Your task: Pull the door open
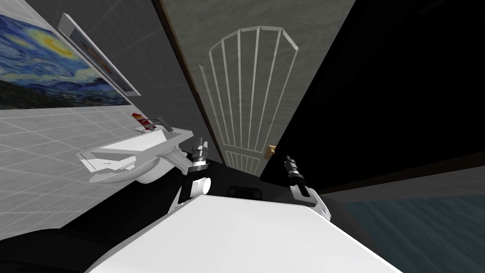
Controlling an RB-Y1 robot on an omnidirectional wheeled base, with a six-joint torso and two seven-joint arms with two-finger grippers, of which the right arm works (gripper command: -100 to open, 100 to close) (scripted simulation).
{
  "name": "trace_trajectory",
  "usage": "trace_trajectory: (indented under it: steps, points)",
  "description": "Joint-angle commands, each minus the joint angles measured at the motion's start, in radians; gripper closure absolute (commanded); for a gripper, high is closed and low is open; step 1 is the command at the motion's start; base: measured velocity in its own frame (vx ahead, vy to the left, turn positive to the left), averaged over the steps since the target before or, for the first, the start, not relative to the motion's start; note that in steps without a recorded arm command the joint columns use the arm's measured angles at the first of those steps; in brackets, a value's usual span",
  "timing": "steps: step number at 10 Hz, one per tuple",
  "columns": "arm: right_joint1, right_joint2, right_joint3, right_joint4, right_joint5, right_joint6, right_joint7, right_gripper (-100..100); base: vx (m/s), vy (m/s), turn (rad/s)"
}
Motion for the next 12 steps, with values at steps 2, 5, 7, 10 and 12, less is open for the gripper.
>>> trace_trajectory:
  steps: [2, 5, 7, 10, 12]
  points:
    - [0.003, 0.0, -0.001, 0.002, 0.0, 0.001, 0.0, 100, -0.016, 0.0, 0.0]
    - [0.027, -0.012, -0.01, 0.007, -0.001, 0.001, -0.007, 100, -0.121, -0.039, -0.053]
    - [0.038, -0.015, 0.004, -0.007, 0.005, -0.013, -0.023, -100, -0.204, -0.02, 0.031]
    - [0.057, -0.017, 0.028, -0.041, 0.015, -0.022, -0.048, -100, -0.185, 0.099, 0.038]
    - [0.06, -0.018, 0.031, -0.052, 0.016, -0.017, -0.052, -100, -0.123, 0.066, 0.02]
